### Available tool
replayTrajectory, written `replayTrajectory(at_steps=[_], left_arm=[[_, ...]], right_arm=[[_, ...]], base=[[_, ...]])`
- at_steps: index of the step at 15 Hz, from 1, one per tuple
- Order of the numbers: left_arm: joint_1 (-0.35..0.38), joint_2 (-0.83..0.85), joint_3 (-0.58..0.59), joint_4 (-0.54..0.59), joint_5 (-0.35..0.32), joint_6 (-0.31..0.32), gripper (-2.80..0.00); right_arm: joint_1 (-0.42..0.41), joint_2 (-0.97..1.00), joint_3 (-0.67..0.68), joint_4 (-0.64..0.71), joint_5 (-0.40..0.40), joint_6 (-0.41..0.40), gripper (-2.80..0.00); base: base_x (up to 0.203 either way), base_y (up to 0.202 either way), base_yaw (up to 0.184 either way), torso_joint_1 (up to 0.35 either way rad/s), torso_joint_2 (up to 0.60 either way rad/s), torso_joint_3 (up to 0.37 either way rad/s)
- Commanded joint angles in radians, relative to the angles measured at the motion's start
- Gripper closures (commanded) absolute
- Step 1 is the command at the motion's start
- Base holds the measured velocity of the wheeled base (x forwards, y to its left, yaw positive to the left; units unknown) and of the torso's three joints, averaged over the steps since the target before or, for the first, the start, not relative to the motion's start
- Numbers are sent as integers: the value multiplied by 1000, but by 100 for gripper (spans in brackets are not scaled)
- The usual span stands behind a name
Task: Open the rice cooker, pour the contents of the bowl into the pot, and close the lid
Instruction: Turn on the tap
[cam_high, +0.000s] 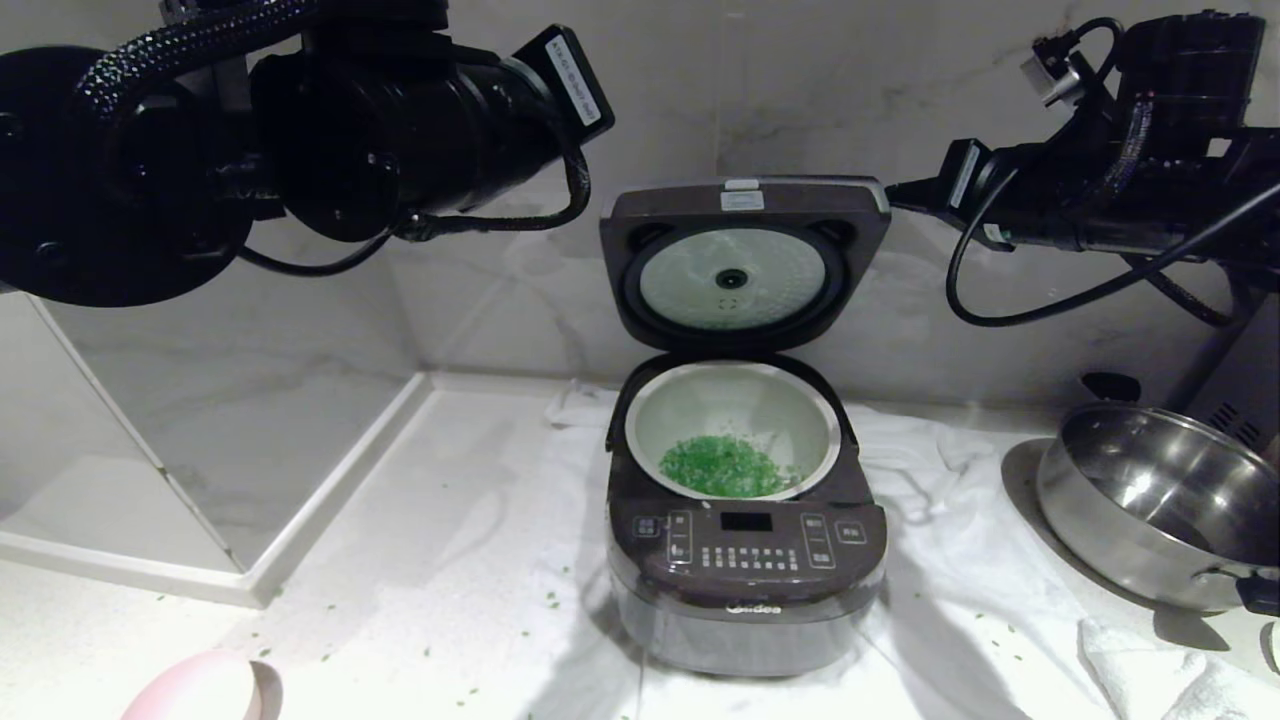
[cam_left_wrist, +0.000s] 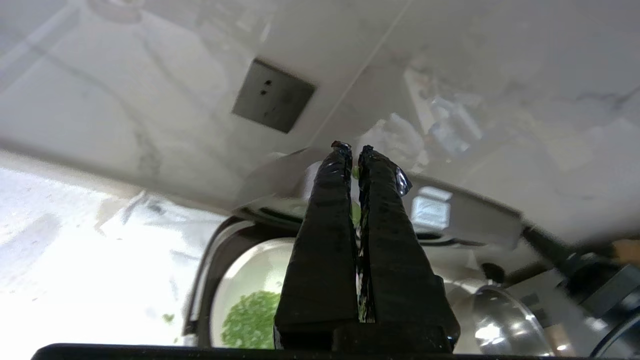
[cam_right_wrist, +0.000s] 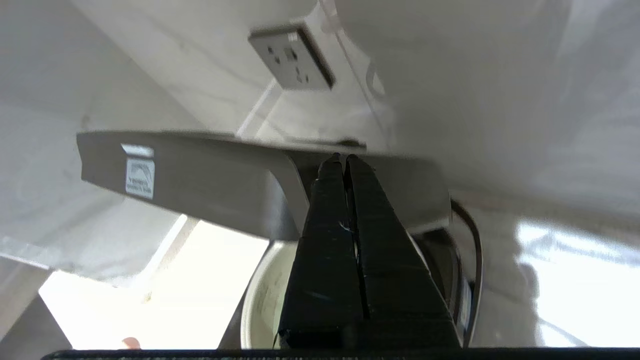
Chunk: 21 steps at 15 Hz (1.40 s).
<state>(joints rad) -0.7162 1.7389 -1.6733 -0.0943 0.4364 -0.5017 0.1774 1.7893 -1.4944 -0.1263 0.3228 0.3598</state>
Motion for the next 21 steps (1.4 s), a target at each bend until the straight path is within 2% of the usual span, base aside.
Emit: replayTrajectory(at_steps=[1, 6, 8, 11, 14, 21], left_arm=[[0, 54, -56, 0, 4, -4, 0], [-12, 197, -213, 10, 12, 2, 0], [-12, 246, -272, 47, 15, 3, 0], [-9, 233, -253, 50, 16, -3, 0], [-11, 216, -240, 53, 18, -19, 0], [-3, 146, -150, 51, 18, -42, 0]], right_arm=[[21, -48, 92, -2, 5, -4, 0], [43, -107, 285, -98, 5, -4, 0], [39, -121, 291, -132, 1, -4, 0], [38, -151, 197, -129, -3, -8, 0], [39, -110, 78, -91, -8, -49, 0], [16, 14, -60, -95, -21, -76, 0]], base=[[0, 0, 0, 0, 0, 0], [0, 0, 0, 0, 0, 0], [0, 0, 0, 0, 0, 0], [0, 0, 0, 0, 0, 0], [0, 0, 0, 0, 0, 0], [0, 0, 0, 0, 0, 0]])
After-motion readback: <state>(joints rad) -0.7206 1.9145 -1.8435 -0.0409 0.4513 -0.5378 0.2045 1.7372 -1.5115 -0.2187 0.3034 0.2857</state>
